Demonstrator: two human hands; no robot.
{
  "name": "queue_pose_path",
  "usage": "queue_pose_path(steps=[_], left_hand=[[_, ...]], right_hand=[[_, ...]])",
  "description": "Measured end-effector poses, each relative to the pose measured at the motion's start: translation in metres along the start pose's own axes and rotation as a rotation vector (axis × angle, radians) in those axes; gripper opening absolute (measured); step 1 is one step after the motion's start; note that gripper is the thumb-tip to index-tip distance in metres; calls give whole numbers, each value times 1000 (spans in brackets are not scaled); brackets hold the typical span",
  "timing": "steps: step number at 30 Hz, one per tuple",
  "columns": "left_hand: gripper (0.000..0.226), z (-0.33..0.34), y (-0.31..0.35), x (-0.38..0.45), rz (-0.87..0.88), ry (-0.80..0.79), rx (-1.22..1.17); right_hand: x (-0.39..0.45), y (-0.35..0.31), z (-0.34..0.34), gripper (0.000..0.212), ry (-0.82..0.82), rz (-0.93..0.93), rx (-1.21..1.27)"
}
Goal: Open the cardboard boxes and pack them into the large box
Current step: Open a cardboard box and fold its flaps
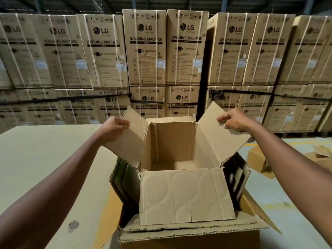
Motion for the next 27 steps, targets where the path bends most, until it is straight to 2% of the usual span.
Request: queue_pose_path(steps=[6, 13, 18, 24, 27], left_hand=[[43, 14, -37, 4, -37, -31, 14], [55, 15, -48, -2, -54, -40, -27], [50, 6, -64, -4, -52, 13, -30], [49, 12, -100, -23, -108, -9, -201], [49, 15, -110, -29, -116, -7, -289]], right_hand=[[-10, 31, 12, 48, -3, 62, 66], [-19, 59, 11, 49, -4, 113, 194], [-21, 87, 5, 44, -12, 92, 201], [-42, 104, 7, 42, 26, 102, 196], [-47, 100, 9, 41, 83, 50, 82]])
Point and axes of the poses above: each hand's wrist, its own x-axis towards the middle knuckle, its own z-axis out of the palm, y = z × x, the point moved 9 cm from there along x, towards the middle knuckle, and after that the axes turned 2 degrees about y, right-handed, at the moved point
